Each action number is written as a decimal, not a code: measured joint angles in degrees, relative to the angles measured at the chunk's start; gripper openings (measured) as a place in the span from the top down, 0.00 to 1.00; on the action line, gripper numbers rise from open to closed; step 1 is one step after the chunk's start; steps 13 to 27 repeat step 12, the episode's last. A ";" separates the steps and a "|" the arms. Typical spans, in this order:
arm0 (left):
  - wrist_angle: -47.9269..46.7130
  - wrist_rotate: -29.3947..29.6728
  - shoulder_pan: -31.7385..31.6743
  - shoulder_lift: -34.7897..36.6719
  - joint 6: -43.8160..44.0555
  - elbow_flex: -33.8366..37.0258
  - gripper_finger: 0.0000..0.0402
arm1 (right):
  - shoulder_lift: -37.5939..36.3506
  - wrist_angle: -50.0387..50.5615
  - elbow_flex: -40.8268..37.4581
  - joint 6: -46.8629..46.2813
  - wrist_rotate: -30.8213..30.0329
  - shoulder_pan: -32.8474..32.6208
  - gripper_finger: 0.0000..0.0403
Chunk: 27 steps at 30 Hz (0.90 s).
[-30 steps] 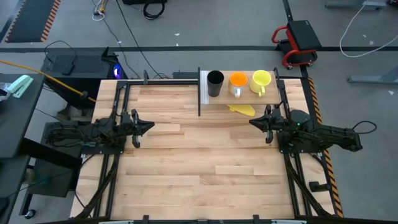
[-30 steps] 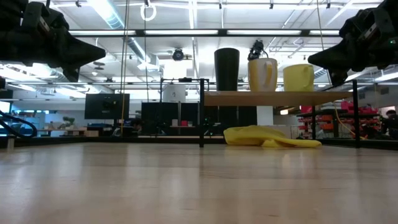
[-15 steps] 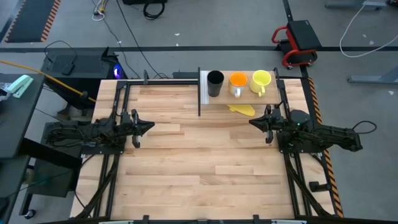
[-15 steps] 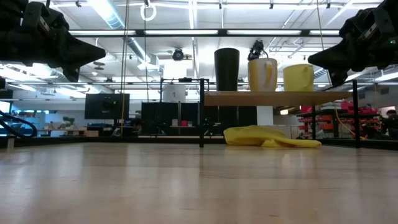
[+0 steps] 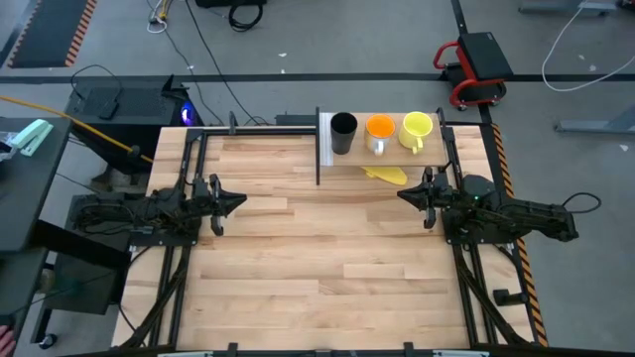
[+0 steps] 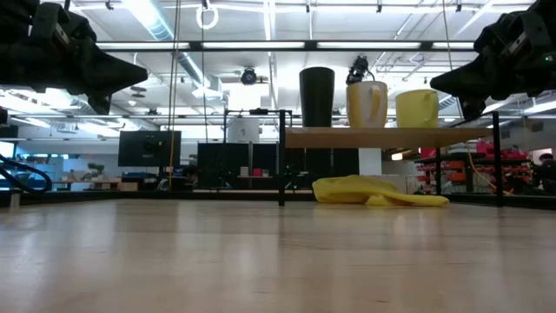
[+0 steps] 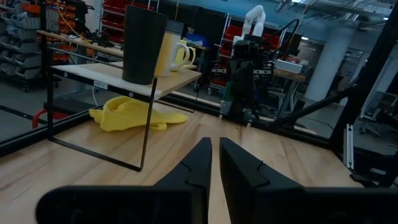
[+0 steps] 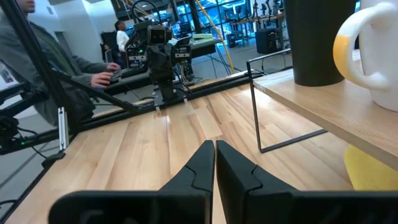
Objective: Stack small to large cups/mugs on shelf
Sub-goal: Return to Home Position
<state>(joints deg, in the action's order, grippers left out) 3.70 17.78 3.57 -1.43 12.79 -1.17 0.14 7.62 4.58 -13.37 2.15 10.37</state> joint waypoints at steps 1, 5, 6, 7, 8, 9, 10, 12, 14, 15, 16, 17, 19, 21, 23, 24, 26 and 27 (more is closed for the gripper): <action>0.00 0.02 0.00 0.02 -0.02 0.00 0.90 | 0.00 -0.02 0.00 0.00 0.00 0.00 0.95; 0.00 0.02 -0.01 0.02 -0.01 0.00 0.91 | 0.00 0.00 0.00 0.00 0.00 -0.01 0.95; 0.00 0.01 0.00 0.00 -0.02 0.00 0.92 | 0.00 0.00 0.00 0.00 0.00 -0.01 0.95; 0.00 0.00 0.00 0.02 0.00 0.00 0.92 | 0.00 0.00 0.01 0.00 0.00 0.00 0.95; 0.00 0.01 0.00 0.01 0.00 0.00 0.92 | 0.00 0.00 0.00 0.01 0.00 0.00 0.95; 0.00 0.02 0.00 0.00 0.00 0.00 0.92 | 0.00 -0.01 0.00 0.00 0.00 0.00 0.95; 0.00 0.02 0.00 0.01 -0.02 0.00 0.93 | 0.00 0.00 0.00 0.00 0.00 -0.02 0.95; 0.00 0.00 0.00 0.00 0.02 0.00 0.92 | 0.00 0.00 0.00 0.00 0.02 0.00 0.95; 0.00 0.00 0.00 0.00 0.02 0.00 0.92 | 0.00 0.00 0.00 0.00 0.02 0.00 0.95; 0.00 0.00 0.00 0.00 0.02 0.00 0.92 | 0.00 0.00 0.00 0.00 0.02 0.00 0.95; 0.00 0.00 0.00 0.00 0.02 0.00 0.92 | 0.00 0.00 0.00 0.00 0.02 0.00 0.95; 0.00 0.00 0.00 0.00 0.02 0.00 0.92 | 0.00 0.00 0.00 0.00 0.02 0.00 0.95; 0.00 0.00 0.00 0.00 0.02 0.00 0.92 | 0.00 0.00 0.00 0.00 0.02 0.00 0.95; 0.00 0.00 0.00 0.00 0.02 0.00 0.92 | 0.00 0.00 0.00 0.00 0.02 0.00 0.95; 0.00 0.00 0.00 0.00 0.02 0.00 0.92 | 0.00 0.00 0.00 0.00 0.02 0.00 0.95; 0.00 0.00 0.00 0.00 0.02 0.00 0.92 | 0.00 0.00 0.00 0.00 0.02 0.00 0.95; 0.00 0.00 0.00 0.00 0.02 0.00 0.92 | 0.00 0.00 0.00 0.00 0.02 0.00 0.95; 0.00 0.00 0.00 0.00 0.02 0.00 0.92 | 0.00 0.00 0.00 0.00 0.02 0.00 0.95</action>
